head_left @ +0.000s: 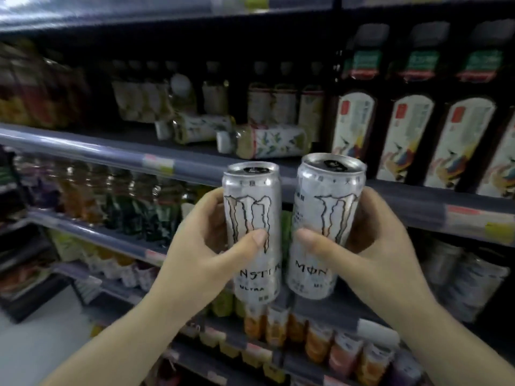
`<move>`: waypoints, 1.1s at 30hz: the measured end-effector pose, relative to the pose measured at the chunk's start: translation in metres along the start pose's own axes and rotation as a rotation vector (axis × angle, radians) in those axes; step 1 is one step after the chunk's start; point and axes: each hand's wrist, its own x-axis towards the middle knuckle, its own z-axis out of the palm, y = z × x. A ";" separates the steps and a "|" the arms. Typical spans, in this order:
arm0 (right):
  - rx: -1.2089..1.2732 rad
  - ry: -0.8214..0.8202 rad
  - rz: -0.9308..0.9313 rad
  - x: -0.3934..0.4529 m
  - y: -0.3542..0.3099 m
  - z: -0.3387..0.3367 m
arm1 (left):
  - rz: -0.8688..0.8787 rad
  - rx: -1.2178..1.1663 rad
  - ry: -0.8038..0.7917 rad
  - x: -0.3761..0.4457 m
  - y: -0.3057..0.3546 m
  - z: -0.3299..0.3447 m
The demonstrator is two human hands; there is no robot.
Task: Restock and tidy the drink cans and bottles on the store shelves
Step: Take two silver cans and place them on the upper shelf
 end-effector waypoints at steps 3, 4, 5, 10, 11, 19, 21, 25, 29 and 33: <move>-0.002 -0.011 -0.051 0.032 -0.017 0.029 | 0.061 0.000 0.002 0.024 0.017 -0.041; -0.008 -0.020 -0.073 0.043 -0.024 0.038 | 0.082 0.009 -0.005 0.033 0.022 -0.055; -0.016 -0.023 -0.104 0.056 -0.031 0.048 | 0.109 0.017 -0.017 0.044 0.028 -0.070; -0.038 0.019 -0.243 0.109 -0.071 0.085 | 0.225 0.026 -0.028 0.095 0.052 -0.122; -0.042 0.033 -0.261 0.119 -0.078 0.093 | 0.242 0.020 -0.036 0.105 0.056 -0.132; -0.101 0.131 -0.367 0.202 -0.123 0.149 | 0.358 -0.074 -0.096 0.184 0.079 -0.201; -0.107 0.152 -0.400 0.228 -0.132 0.162 | 0.431 -0.077 -0.057 0.208 0.085 -0.218; -0.110 0.196 -0.468 0.283 -0.149 0.189 | 0.533 -0.082 -0.026 0.262 0.094 -0.250; -0.148 0.276 -0.583 0.327 -0.160 0.216 | 0.601 -0.069 0.009 0.308 0.101 -0.278; -0.134 0.300 -0.599 0.358 -0.156 0.240 | 0.642 -0.051 0.021 0.337 0.097 -0.300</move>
